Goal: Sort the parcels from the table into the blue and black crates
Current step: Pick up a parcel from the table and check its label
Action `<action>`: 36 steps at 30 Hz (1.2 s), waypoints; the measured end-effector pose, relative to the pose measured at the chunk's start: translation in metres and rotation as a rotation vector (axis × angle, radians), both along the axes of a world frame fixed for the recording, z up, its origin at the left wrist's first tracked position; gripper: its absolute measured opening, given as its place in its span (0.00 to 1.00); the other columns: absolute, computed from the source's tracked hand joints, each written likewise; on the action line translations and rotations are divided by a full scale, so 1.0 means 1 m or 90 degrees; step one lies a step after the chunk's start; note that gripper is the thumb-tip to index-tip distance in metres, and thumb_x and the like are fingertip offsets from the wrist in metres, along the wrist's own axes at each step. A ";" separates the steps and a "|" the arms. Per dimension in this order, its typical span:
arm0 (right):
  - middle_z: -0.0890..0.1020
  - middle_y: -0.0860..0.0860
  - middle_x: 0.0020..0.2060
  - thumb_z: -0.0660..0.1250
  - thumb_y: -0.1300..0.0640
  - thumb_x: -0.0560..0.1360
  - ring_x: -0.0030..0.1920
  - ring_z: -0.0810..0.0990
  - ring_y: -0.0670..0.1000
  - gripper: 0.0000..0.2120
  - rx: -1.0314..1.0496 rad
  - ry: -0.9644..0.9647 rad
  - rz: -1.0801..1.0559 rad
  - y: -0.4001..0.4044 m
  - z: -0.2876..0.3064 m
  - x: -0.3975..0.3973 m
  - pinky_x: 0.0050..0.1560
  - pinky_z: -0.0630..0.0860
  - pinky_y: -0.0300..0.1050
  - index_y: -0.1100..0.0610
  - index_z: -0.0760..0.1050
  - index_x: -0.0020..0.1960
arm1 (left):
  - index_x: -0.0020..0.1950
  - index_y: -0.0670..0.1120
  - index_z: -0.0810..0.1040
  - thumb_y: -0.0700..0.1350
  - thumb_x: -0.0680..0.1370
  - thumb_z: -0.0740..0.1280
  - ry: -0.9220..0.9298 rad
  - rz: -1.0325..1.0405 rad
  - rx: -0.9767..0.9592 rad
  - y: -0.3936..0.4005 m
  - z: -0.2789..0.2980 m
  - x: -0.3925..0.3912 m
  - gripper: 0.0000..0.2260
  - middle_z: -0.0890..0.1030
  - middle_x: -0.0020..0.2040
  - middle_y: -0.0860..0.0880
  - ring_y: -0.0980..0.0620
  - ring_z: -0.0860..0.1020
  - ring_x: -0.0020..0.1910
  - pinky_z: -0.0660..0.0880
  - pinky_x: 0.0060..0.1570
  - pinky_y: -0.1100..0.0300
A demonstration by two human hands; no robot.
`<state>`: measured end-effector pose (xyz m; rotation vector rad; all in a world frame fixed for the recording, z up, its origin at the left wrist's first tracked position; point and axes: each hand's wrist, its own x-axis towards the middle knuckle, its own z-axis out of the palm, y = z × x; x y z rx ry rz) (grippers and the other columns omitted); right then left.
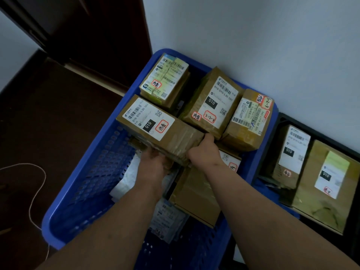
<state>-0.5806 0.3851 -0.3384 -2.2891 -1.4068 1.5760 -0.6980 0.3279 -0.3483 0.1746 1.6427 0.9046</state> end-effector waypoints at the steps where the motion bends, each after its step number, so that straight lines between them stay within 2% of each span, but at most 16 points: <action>1: 0.76 0.59 0.55 0.63 0.63 0.77 0.55 0.77 0.60 0.26 0.000 -0.004 0.000 0.000 -0.001 -0.001 0.57 0.77 0.58 0.62 0.56 0.71 | 0.57 0.56 0.76 0.40 0.81 0.62 0.033 -0.086 -0.036 -0.007 -0.010 0.000 0.11 0.81 0.56 0.51 0.53 0.78 0.50 0.76 0.49 0.58; 3: 0.74 0.54 0.47 0.64 0.64 0.76 0.50 0.78 0.57 0.28 -0.001 -0.005 -0.013 -0.001 -0.006 0.000 0.54 0.78 0.57 0.60 0.55 0.71 | 0.70 0.52 0.70 0.45 0.83 0.59 0.061 -0.311 -0.100 -0.019 -0.035 0.004 0.15 0.74 0.69 0.47 0.51 0.73 0.57 0.70 0.57 0.60; 6: 0.74 0.53 0.44 0.66 0.64 0.74 0.46 0.78 0.56 0.30 0.001 0.014 -0.070 -0.003 -0.013 0.001 0.52 0.80 0.57 0.57 0.56 0.71 | 0.78 0.50 0.59 0.57 0.82 0.59 -0.027 -0.466 -0.192 -0.028 -0.049 0.015 0.26 0.67 0.74 0.48 0.51 0.71 0.66 0.67 0.66 0.60; 8: 0.76 0.56 0.48 0.67 0.64 0.73 0.49 0.79 0.58 0.29 0.005 0.027 -0.105 -0.005 -0.016 0.001 0.52 0.80 0.60 0.57 0.58 0.70 | 0.80 0.51 0.54 0.61 0.81 0.58 -0.056 -0.496 -0.197 -0.029 -0.052 0.023 0.31 0.64 0.76 0.48 0.48 0.67 0.71 0.65 0.71 0.56; 13: 0.77 0.57 0.52 0.66 0.63 0.73 0.52 0.79 0.60 0.26 0.011 0.046 -0.127 -0.004 -0.021 0.002 0.53 0.80 0.61 0.56 0.60 0.68 | 0.80 0.54 0.51 0.62 0.80 0.58 -0.027 -0.514 -0.152 -0.038 -0.062 0.030 0.32 0.62 0.77 0.49 0.48 0.66 0.72 0.65 0.70 0.57; 16: 0.77 0.58 0.51 0.65 0.64 0.74 0.51 0.79 0.60 0.22 0.023 0.037 -0.111 -0.004 -0.026 0.000 0.52 0.80 0.60 0.58 0.60 0.65 | 0.80 0.54 0.50 0.63 0.80 0.56 -0.007 -0.535 -0.145 -0.038 -0.064 0.030 0.32 0.60 0.78 0.50 0.49 0.65 0.73 0.64 0.70 0.60; 19: 0.73 0.56 0.46 0.62 0.64 0.77 0.51 0.78 0.57 0.15 0.027 0.004 -0.065 -0.008 -0.031 0.001 0.53 0.79 0.55 0.58 0.59 0.58 | 0.81 0.53 0.47 0.63 0.81 0.54 0.010 -0.582 -0.143 -0.040 -0.067 0.031 0.32 0.56 0.79 0.50 0.50 0.61 0.76 0.60 0.71 0.61; 22: 0.65 0.50 0.37 0.59 0.65 0.80 0.38 0.69 0.51 0.07 0.011 0.001 -0.148 -0.010 -0.030 -0.004 0.50 0.69 0.45 0.58 0.61 0.53 | 0.81 0.52 0.47 0.64 0.80 0.53 0.035 -0.617 -0.124 -0.045 -0.072 0.031 0.33 0.56 0.79 0.50 0.50 0.60 0.76 0.58 0.69 0.64; 23: 0.66 0.51 0.37 0.58 0.66 0.81 0.36 0.67 0.52 0.04 0.009 -0.026 -0.105 -0.012 -0.029 -0.004 0.49 0.65 0.45 0.60 0.64 0.51 | 0.81 0.51 0.48 0.64 0.80 0.54 0.042 -0.619 -0.115 -0.046 -0.074 0.030 0.33 0.57 0.79 0.50 0.50 0.61 0.76 0.58 0.68 0.65; 24: 0.69 0.53 0.38 0.58 0.67 0.81 0.37 0.69 0.53 0.01 0.038 -0.046 -0.071 -0.014 -0.030 -0.003 0.48 0.65 0.45 0.63 0.65 0.51 | 0.80 0.52 0.52 0.66 0.79 0.54 0.059 -0.611 -0.102 -0.048 -0.076 0.030 0.34 0.60 0.78 0.51 0.50 0.63 0.74 0.58 0.70 0.64; 26: 0.75 0.57 0.47 0.60 0.66 0.79 0.47 0.76 0.57 0.12 0.142 -0.028 -0.031 -0.022 -0.032 -0.001 0.46 0.69 0.47 0.63 0.64 0.62 | 0.74 0.54 0.67 0.72 0.73 0.56 0.153 -0.550 -0.083 -0.050 -0.075 0.027 0.34 0.71 0.72 0.51 0.49 0.72 0.67 0.68 0.69 0.52; 28: 0.74 0.59 0.55 0.62 0.67 0.76 0.53 0.76 0.60 0.19 0.213 -0.047 -0.001 -0.031 -0.033 0.000 0.45 0.71 0.49 0.59 0.63 0.65 | 0.68 0.53 0.71 0.67 0.73 0.63 0.364 -0.432 -0.056 -0.050 -0.067 0.019 0.28 0.75 0.66 0.48 0.47 0.74 0.61 0.73 0.61 0.46; 30: 0.70 0.58 0.58 0.65 0.67 0.73 0.54 0.74 0.60 0.20 0.284 -0.075 0.089 -0.040 -0.037 0.001 0.46 0.71 0.50 0.58 0.65 0.63 | 0.72 0.52 0.66 0.55 0.74 0.69 0.563 -0.333 0.022 -0.048 -0.054 0.009 0.28 0.70 0.68 0.44 0.44 0.69 0.66 0.68 0.63 0.44; 32: 0.70 0.58 0.59 0.68 0.64 0.71 0.56 0.72 0.60 0.21 0.365 -0.138 0.215 -0.043 -0.040 0.003 0.50 0.71 0.51 0.58 0.69 0.63 | 0.77 0.54 0.58 0.51 0.74 0.70 0.660 -0.322 0.082 -0.039 -0.040 -0.004 0.34 0.61 0.75 0.44 0.42 0.60 0.72 0.59 0.68 0.40; 34: 0.69 0.56 0.65 0.69 0.58 0.72 0.64 0.68 0.59 0.23 0.378 -0.197 0.361 -0.046 -0.042 0.004 0.60 0.68 0.54 0.54 0.70 0.67 | 0.79 0.60 0.50 0.50 0.76 0.67 0.713 -0.408 0.086 -0.027 -0.035 -0.018 0.36 0.49 0.79 0.47 0.43 0.50 0.77 0.51 0.72 0.39; 36: 0.62 0.52 0.74 0.68 0.51 0.74 0.73 0.60 0.58 0.28 0.333 -0.224 0.463 -0.048 -0.045 0.006 0.71 0.58 0.57 0.50 0.66 0.73 | 0.79 0.61 0.48 0.49 0.79 0.63 0.733 -0.532 0.048 -0.015 -0.037 -0.028 0.34 0.41 0.80 0.50 0.45 0.41 0.78 0.44 0.74 0.40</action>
